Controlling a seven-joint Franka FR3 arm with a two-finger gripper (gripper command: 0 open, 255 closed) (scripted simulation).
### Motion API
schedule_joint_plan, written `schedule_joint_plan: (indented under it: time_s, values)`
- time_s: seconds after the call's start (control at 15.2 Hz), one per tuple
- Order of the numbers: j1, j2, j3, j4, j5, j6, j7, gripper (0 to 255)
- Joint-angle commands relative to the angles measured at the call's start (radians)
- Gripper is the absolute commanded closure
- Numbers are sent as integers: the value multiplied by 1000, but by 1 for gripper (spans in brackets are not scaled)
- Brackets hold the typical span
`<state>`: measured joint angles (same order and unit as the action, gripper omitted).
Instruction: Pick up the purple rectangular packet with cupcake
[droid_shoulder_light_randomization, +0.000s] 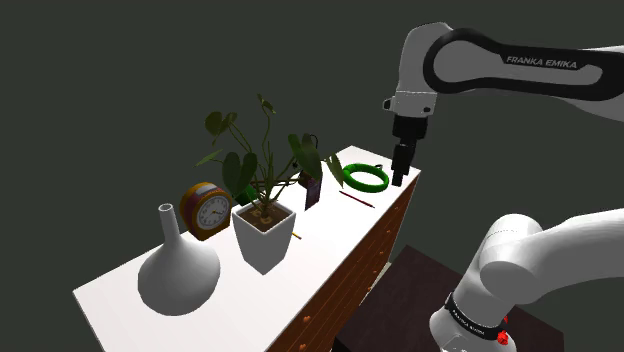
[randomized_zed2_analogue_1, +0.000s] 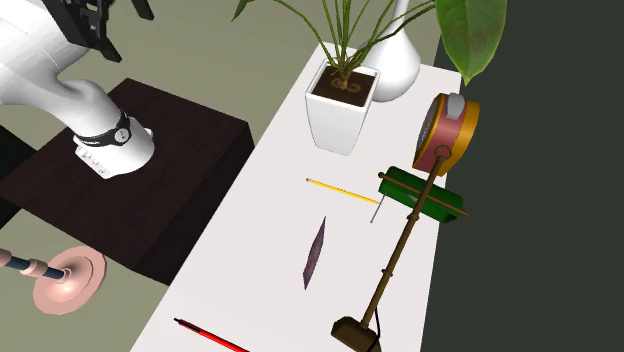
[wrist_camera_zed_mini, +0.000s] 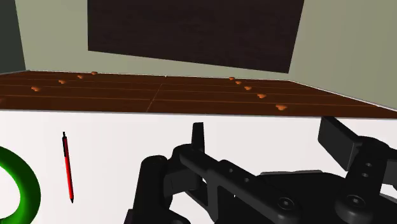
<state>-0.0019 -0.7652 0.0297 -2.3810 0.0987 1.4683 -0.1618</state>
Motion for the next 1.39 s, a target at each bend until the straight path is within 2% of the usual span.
schedule_joint_plan:
  time_s: [0.0, 0.33, 0.66, 0.99, 1.32]
  values:
    - [0, 0, 0, 0, 0, 0, 0, 0]
    - [27, 98, -101, -16, -98, 124, -265, 0]
    - [58, 238, -191, 12, -164, 257, -518, 0]
    - [95, 407, -265, 81, -189, 383, -763, 0]
    - [129, 590, -314, 184, -171, 489, -1005, 0]
